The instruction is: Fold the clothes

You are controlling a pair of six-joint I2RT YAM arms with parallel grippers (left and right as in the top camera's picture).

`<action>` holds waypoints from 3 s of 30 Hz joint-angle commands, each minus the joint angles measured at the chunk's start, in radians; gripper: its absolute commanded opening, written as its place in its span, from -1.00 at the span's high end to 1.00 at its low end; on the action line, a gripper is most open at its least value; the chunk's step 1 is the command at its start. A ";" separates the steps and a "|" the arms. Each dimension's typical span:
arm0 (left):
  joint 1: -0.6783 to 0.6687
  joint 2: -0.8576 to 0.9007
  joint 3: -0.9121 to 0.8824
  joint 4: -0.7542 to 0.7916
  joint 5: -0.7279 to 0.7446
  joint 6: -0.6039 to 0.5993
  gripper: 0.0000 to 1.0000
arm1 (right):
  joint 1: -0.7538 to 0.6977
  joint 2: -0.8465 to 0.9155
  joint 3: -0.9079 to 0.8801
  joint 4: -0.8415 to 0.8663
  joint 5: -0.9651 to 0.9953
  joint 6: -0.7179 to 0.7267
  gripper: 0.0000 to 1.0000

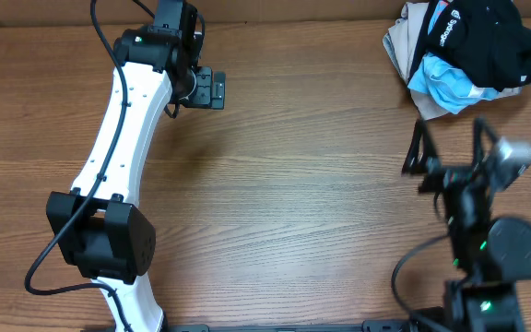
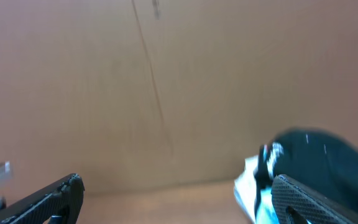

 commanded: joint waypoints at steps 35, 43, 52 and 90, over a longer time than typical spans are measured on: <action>0.004 0.011 -0.003 0.001 -0.005 -0.003 -1.00 | 0.040 -0.550 -0.503 -0.198 0.006 0.012 -1.00; 0.004 0.011 -0.003 0.001 -0.005 -0.003 -1.00 | 0.040 -0.550 -0.503 -0.198 0.006 0.012 -1.00; 0.003 0.011 -0.003 0.001 -0.005 -0.003 -1.00 | 0.040 -0.550 -0.503 -0.198 0.006 0.012 -1.00; 0.227 -1.325 -1.435 1.165 0.121 0.054 -1.00 | 0.040 -0.550 -0.503 -0.198 0.006 0.012 -1.00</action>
